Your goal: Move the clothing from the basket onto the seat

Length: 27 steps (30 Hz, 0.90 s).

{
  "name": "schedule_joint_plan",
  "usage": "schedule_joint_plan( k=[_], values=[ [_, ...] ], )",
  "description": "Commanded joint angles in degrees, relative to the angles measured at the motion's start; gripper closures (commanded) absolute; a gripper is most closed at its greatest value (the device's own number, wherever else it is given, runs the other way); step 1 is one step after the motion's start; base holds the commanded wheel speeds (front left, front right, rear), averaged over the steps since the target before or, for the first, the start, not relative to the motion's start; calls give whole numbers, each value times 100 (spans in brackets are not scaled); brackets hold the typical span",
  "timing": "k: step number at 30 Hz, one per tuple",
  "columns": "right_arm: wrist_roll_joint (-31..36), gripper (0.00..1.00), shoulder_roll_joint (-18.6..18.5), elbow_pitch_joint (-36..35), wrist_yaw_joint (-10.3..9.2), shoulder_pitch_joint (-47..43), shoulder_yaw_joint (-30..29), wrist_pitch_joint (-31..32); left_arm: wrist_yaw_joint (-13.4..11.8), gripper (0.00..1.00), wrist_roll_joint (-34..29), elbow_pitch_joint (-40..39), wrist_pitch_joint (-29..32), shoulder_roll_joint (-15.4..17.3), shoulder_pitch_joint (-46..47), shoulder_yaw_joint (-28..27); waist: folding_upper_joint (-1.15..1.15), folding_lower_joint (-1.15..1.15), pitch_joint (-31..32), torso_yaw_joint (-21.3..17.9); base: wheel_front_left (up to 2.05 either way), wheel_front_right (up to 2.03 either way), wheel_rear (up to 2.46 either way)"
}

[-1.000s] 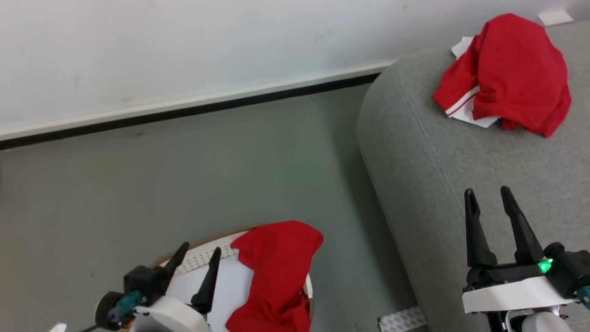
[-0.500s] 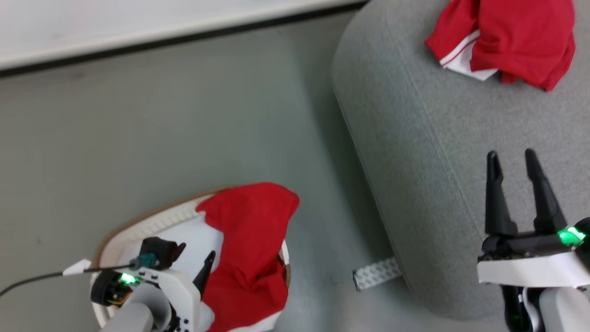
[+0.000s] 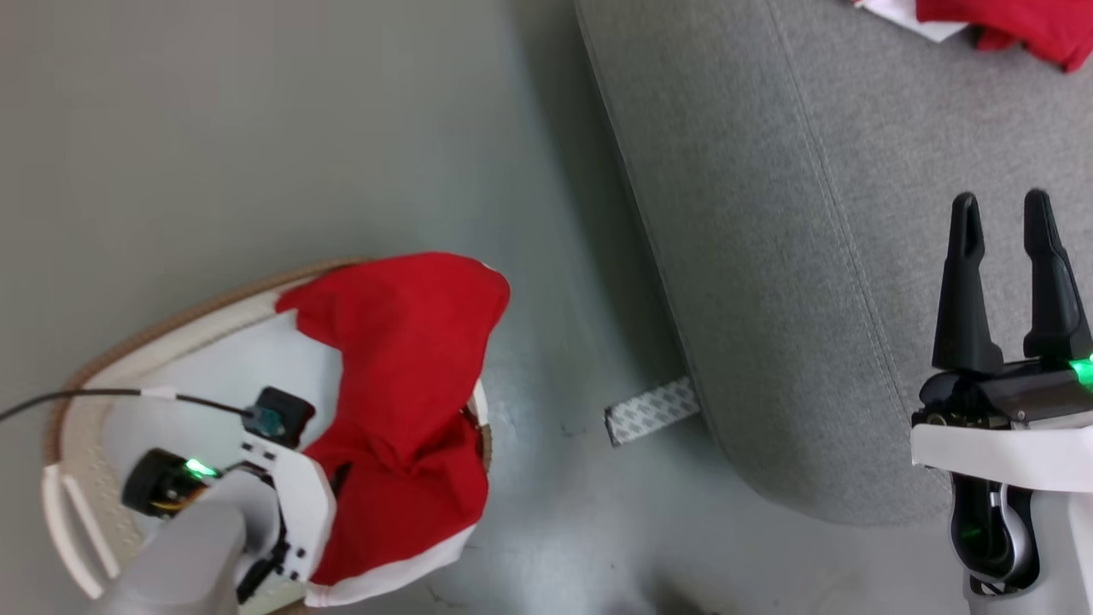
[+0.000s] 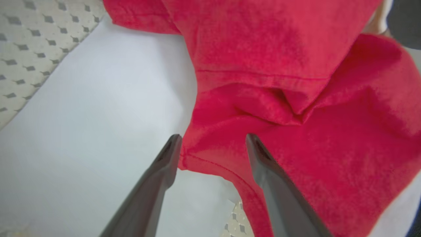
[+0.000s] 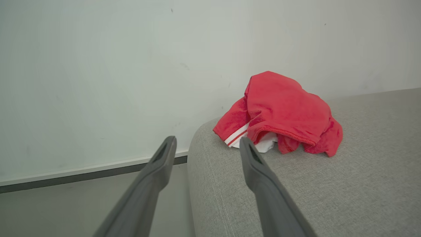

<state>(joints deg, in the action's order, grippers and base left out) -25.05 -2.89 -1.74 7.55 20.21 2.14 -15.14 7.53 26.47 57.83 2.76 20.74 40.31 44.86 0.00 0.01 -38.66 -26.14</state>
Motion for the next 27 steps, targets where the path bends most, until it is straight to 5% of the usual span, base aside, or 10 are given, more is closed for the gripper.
schedule_joint_plan(
  k=[1, 17, 18, 20, 27],
  values=[
    [-53, 0, 0, -21, -13, 67, 18, 0, -8, 0, 45, 38, 16, 58, 61, 18, 0, -1, -216, -152, 0, 0, 0],
    [-397, 0, 0, -198, -13, -78, 65, 0, -8, 0, 548, 633, 457, 211, 588, 930, 0, -1, -748, -393, 0, 0, 0],
    [-399, 0, 0, -203, -13, -92, 61, 0, -8, 15, 577, 654, 458, 219, 605, 974, 0, -1, -756, -393, 0, 0, 0],
    [-409, 0, 0, -218, -13, -105, 61, 0, -8, 95, 637, 677, 436, 233, 640, 1063, 0, -1, -768, -394, 0, 0, 0],
    [-456, 0, 0, -150, -13, -6, 117, -1, -8, 100, 906, 631, 283, 277, 752, 1307, 0, -1, -745, -400, 0, 0, 0]
  ],
)
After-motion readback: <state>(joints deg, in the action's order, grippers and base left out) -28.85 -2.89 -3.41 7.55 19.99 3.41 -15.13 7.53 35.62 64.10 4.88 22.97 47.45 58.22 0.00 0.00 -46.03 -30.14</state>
